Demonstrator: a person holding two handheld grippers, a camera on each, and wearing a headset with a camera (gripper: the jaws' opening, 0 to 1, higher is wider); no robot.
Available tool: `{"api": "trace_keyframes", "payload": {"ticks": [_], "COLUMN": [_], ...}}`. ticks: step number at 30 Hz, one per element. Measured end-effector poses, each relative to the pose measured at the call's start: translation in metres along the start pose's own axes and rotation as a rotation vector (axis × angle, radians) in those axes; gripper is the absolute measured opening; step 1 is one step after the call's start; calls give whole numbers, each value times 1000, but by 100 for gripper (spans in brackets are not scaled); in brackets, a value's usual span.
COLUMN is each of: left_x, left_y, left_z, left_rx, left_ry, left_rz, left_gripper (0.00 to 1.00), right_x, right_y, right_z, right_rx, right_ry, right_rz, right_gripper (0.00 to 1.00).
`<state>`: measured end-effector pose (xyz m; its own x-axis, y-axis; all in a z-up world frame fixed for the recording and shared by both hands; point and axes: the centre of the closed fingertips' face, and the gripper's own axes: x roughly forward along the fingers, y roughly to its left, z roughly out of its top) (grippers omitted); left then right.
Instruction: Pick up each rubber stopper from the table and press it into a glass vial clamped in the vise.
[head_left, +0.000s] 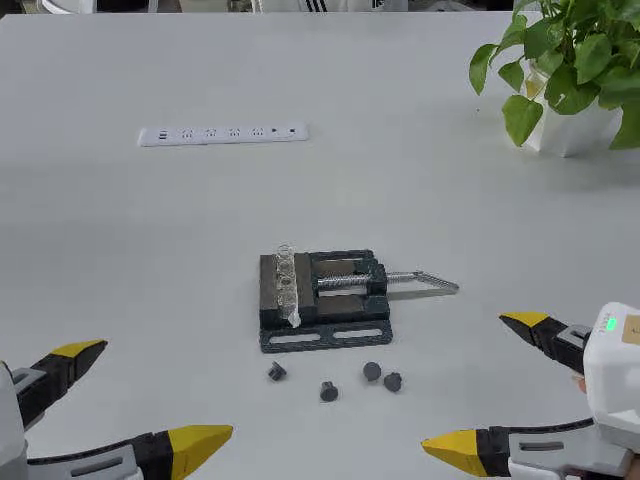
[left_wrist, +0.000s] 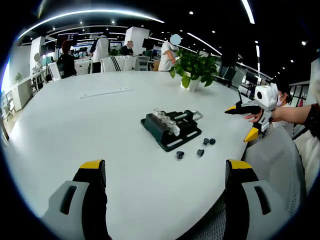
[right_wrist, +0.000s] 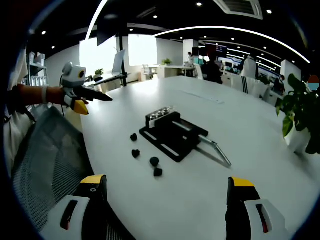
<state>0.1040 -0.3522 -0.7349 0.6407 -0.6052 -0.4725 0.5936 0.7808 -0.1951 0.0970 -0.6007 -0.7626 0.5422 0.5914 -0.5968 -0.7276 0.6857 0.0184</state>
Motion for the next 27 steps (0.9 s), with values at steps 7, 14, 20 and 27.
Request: {"api": "trace_keyframes", "payload": {"ticks": [7, 14, 20, 27], "left_x": [0, 0, 0, 2], "left_y": [1, 3, 0, -4], "left_z": [-1, -1, -2, -2], "left_rx": [-4, -4, 11, 43], "left_ry": [-2, -3, 6, 28], "left_rz": [3, 7, -2, -20], "left_gripper": [99, 99, 99, 99], "right_x": [0, 0, 5, 17], "right_y": [1, 0, 1, 6], "right_z": [-1, -1, 2, 8], "right_rx": [4, -6, -87, -195], "right_ry": [-2, 4, 40, 96], "right_rz": [0, 4, 37, 99], "right_gripper": [99, 98, 98, 96]}}
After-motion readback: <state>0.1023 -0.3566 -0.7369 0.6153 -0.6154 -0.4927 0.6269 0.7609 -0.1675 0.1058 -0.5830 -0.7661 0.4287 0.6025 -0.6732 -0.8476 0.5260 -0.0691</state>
